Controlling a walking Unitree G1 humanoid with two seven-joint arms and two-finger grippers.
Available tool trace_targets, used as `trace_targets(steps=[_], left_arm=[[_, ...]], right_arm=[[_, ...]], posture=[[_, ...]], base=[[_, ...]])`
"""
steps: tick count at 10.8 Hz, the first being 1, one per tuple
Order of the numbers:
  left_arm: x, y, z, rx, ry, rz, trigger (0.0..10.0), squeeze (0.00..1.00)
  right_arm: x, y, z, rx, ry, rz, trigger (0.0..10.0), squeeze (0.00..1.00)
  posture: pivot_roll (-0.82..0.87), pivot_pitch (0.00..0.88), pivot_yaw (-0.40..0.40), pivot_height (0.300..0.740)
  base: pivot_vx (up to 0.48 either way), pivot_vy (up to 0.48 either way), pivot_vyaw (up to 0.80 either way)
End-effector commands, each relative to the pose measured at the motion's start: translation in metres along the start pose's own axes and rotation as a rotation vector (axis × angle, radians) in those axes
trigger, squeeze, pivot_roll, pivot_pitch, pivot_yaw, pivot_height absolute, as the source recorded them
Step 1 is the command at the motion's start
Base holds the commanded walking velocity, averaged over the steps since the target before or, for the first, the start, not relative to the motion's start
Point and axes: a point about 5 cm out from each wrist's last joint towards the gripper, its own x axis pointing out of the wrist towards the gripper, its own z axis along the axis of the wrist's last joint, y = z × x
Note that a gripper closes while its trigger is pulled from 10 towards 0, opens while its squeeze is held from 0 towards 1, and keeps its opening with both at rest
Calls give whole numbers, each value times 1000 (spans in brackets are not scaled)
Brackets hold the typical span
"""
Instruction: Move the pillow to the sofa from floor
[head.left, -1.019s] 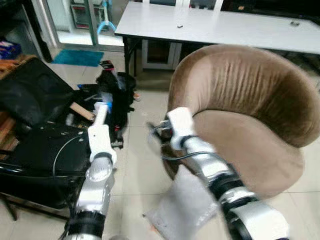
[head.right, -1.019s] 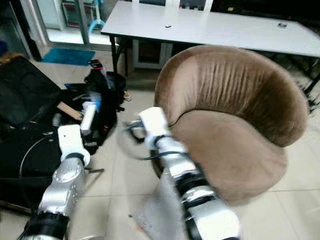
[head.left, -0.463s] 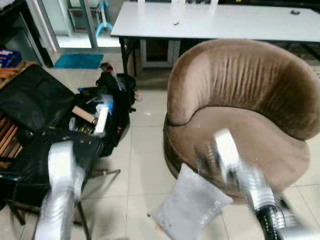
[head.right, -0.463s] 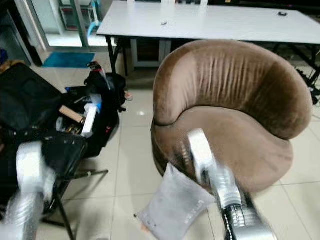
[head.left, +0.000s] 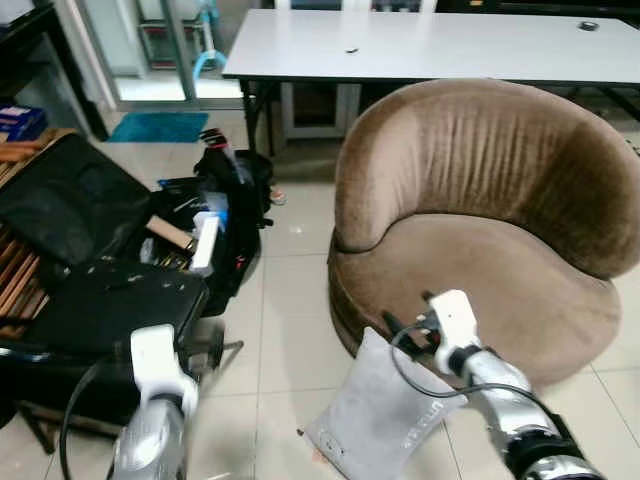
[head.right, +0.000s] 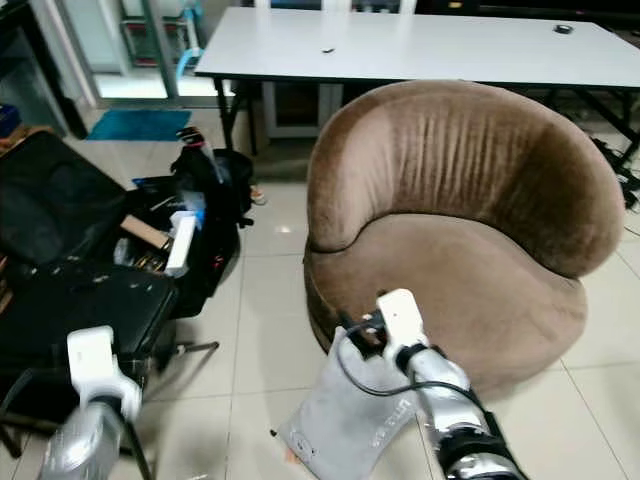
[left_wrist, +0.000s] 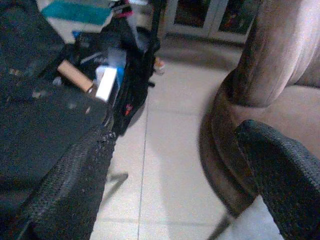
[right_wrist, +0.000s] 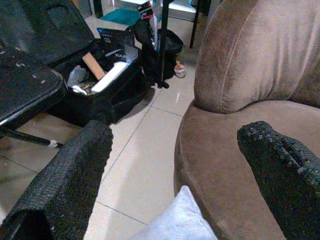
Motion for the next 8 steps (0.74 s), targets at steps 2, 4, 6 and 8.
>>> trace_targets(steps=[2,4,6,8], left_arm=[[9,-2,12,36,-19,-3,10000,0],[17,-3,18,104,-13,-4,10000,0],[18,-6,14,142,11,-15,10000,0],[18,-8,11,162,26,-18,10000,0]], right_arm=[[5,4,7,-7,-25,6,10000,0],[12,12,13,-16,-41,37,10000,0],[13,17,13,-26,-40,61,10000,0],[14,20,12,-34,-36,73,10000,0]], posture=[[-29,0,23,740],[-29,0,24,740],[-33,0,28,740],[-33,0,28,740]], base=[[0,0,0],[373,-296,0],[375,-294,0],[375,-294,0]])
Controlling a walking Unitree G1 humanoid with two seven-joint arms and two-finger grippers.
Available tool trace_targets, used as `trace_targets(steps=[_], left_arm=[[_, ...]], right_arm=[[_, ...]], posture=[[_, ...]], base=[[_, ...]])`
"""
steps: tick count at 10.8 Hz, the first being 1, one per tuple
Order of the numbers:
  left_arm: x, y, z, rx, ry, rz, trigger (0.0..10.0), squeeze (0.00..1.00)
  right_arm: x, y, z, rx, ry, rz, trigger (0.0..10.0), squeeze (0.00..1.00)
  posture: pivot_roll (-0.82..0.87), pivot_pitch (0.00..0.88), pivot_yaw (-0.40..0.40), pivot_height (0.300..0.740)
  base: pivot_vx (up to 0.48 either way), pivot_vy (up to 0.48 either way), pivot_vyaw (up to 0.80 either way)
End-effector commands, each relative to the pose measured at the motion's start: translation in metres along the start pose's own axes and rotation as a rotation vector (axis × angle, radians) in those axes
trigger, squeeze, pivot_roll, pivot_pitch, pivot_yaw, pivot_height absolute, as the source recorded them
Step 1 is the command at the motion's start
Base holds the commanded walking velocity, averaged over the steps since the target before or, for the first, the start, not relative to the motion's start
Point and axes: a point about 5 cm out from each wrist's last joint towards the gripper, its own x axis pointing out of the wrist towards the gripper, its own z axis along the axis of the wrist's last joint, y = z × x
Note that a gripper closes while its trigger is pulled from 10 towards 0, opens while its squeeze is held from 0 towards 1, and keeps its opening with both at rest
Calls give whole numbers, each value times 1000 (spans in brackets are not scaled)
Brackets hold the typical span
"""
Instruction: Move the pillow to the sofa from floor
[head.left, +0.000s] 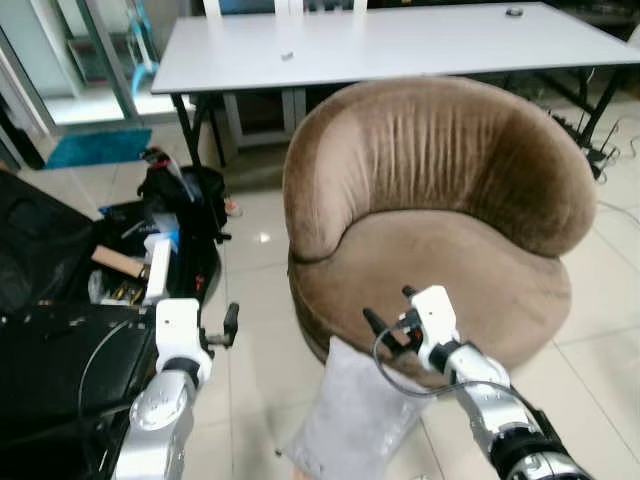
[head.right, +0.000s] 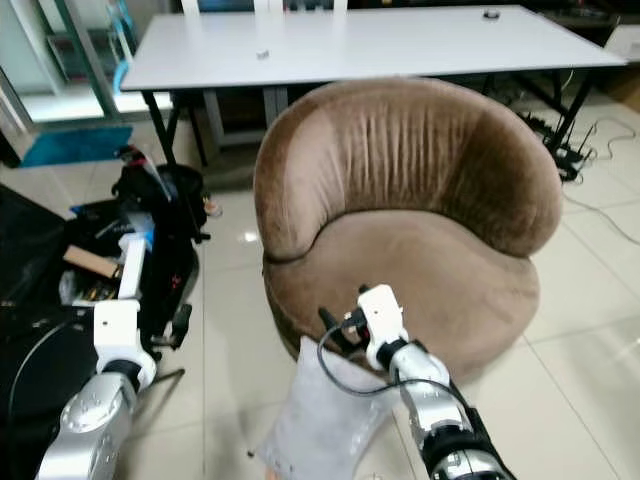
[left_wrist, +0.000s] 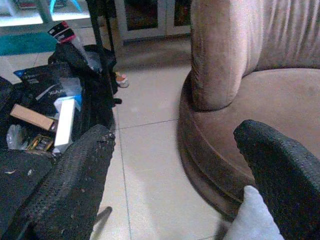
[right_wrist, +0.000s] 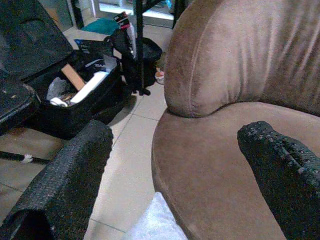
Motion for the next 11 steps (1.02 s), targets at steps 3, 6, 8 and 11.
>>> trace_targets(steps=[3,6,8,11], left_arm=[[0,5,0,-2,-7,34,10000,0],[-3,27,5,-215,-78,201,10000,0],[-8,25,3,-191,-81,205,10000,0],[-3,20,3,-147,-68,183,10000,0]], right_arm=[[7,3,8,-9,-13,21,10000,0],[26,15,25,-12,-41,81,10000,0],[41,20,43,-23,-66,111,10000,0],[45,23,45,-32,-63,127,10000,0]], posture=[[-32,0,28,740],[48,0,-35,740],[79,0,-53,740],[78,0,-52,740]], base=[[0,0,0],[0,0,0],[0,0,0],[0,-144,0]])
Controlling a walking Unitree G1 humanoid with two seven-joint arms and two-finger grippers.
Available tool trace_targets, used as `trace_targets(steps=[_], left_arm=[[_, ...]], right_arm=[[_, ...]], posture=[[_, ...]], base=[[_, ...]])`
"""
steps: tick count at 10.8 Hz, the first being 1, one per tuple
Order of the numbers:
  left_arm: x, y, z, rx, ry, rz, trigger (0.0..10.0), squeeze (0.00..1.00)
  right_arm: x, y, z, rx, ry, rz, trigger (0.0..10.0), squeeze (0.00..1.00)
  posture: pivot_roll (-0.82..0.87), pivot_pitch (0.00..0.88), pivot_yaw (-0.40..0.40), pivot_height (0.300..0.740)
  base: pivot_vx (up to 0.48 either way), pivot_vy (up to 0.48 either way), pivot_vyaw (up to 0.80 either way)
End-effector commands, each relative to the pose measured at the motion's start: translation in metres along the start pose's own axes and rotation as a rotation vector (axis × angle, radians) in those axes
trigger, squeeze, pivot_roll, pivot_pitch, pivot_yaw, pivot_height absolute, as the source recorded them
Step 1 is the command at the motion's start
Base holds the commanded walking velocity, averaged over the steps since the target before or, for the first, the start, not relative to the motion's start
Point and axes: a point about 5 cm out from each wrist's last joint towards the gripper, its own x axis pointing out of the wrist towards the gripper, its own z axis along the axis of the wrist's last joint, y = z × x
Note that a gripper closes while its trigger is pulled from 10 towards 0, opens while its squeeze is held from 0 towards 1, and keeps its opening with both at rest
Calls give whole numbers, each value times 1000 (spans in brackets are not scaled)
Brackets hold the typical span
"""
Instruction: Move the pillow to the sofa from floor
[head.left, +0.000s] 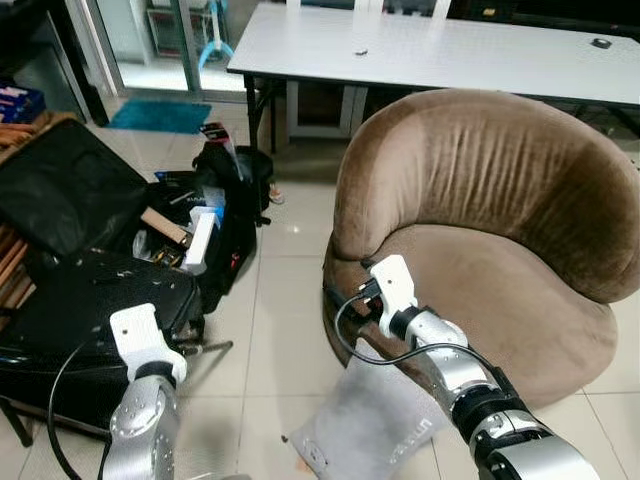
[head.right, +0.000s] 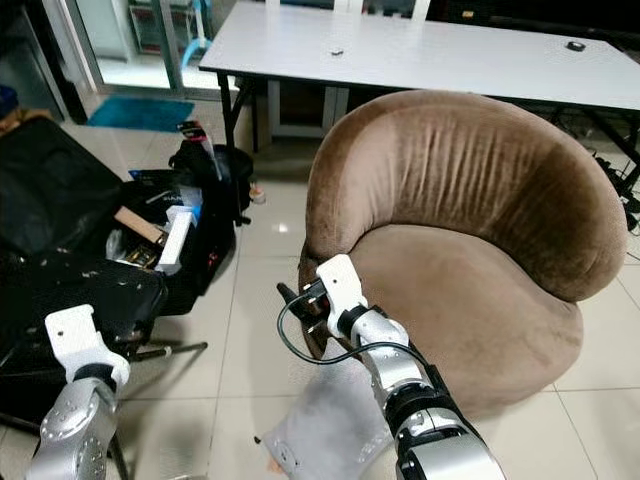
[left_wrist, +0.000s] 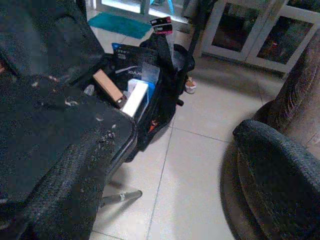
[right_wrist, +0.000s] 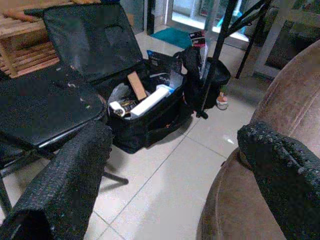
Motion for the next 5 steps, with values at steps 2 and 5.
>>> trace_targets(steps=[2,5], left_arm=[[3,-10,-4,77,23,-33,10000,0],[4,-14,-8,118,46,-51,10000,0]], right_arm=[[-2,-1,-3,-15,14,10,10000,0],[-3,-1,-4,-14,14,5,10000,0]], posture=[[64,0,-42,740],[57,0,-36,740]], base=[[0,-426,0],[0,-420,0]])
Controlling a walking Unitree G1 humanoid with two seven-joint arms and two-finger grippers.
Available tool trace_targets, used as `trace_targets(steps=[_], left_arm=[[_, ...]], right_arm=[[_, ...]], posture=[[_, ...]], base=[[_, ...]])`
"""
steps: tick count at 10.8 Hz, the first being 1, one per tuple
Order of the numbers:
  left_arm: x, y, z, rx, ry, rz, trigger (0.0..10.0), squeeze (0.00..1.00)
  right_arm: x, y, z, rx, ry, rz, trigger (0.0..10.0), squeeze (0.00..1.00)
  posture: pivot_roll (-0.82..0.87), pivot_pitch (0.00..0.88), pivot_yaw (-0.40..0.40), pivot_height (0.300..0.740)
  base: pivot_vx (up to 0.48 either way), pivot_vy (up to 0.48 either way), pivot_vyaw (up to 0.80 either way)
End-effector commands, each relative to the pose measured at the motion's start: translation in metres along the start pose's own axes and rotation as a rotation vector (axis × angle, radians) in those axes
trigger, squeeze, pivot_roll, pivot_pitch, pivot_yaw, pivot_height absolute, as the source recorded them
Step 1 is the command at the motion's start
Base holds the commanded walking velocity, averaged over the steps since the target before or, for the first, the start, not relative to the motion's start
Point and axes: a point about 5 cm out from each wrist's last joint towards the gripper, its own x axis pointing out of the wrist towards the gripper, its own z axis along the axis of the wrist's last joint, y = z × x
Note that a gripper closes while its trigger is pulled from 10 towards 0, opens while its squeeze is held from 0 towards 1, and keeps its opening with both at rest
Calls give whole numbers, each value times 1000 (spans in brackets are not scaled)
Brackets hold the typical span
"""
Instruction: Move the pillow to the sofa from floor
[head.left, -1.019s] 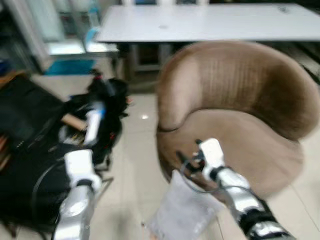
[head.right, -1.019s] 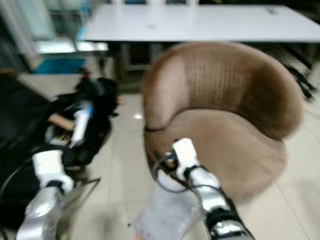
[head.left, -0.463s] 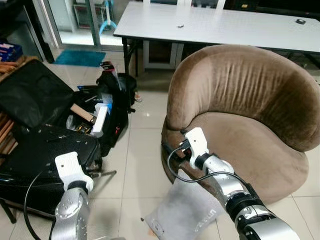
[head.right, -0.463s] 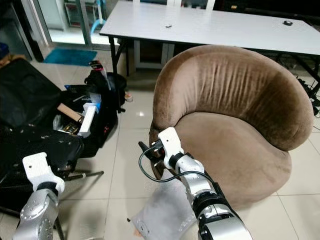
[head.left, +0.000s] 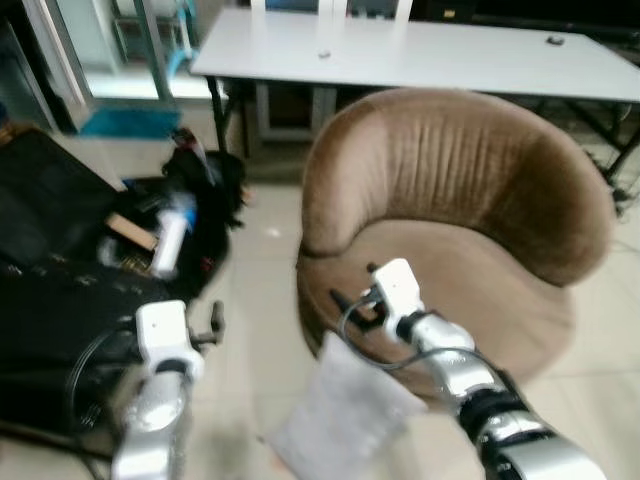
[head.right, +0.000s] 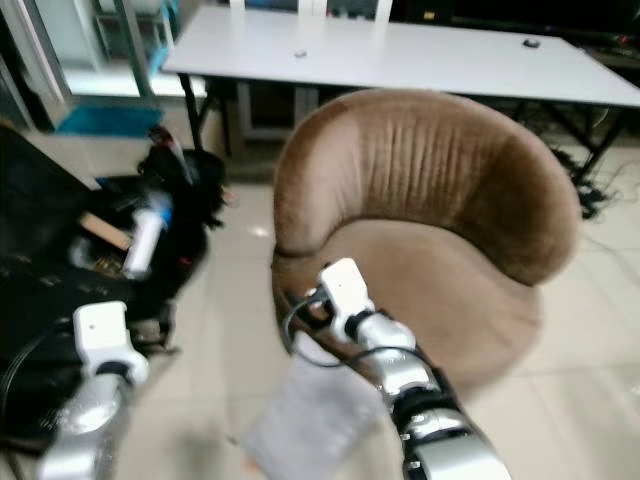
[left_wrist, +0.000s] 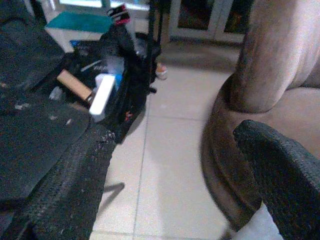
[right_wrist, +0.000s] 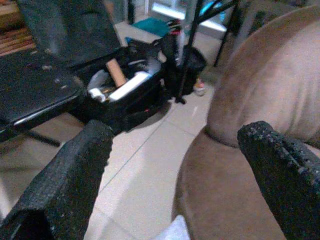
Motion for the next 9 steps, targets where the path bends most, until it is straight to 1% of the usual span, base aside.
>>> trace_targets(steps=[1,2,5,8,9], left_arm=[[1,-6,1,-29,-9,-2,10000,0],[1,-6,2,-54,-22,17,10000,0],[1,-7,2,-67,-24,14,10000,0],[1,-9,2,-70,-29,11,10000,0],[1,-11,0,-52,-9,-6,10000,0]], right_arm=[[-3,-7,0,-16,1,-11,10000,0],[-2,-4,-2,-13,28,0,10000,0],[-3,-4,-5,-15,43,2,10000,0],[-6,-5,-9,-13,61,-6,10000,0],[-7,-5,-10,-13,63,-6,10000,0]], posture=[[49,0,-31,740],[49,0,-31,740],[42,0,-31,740],[36,0,-30,740],[36,0,-30,740]], base=[[300,-371,0],[0,0,0],[0,0,0],[0,0,0],[0,0,0]])
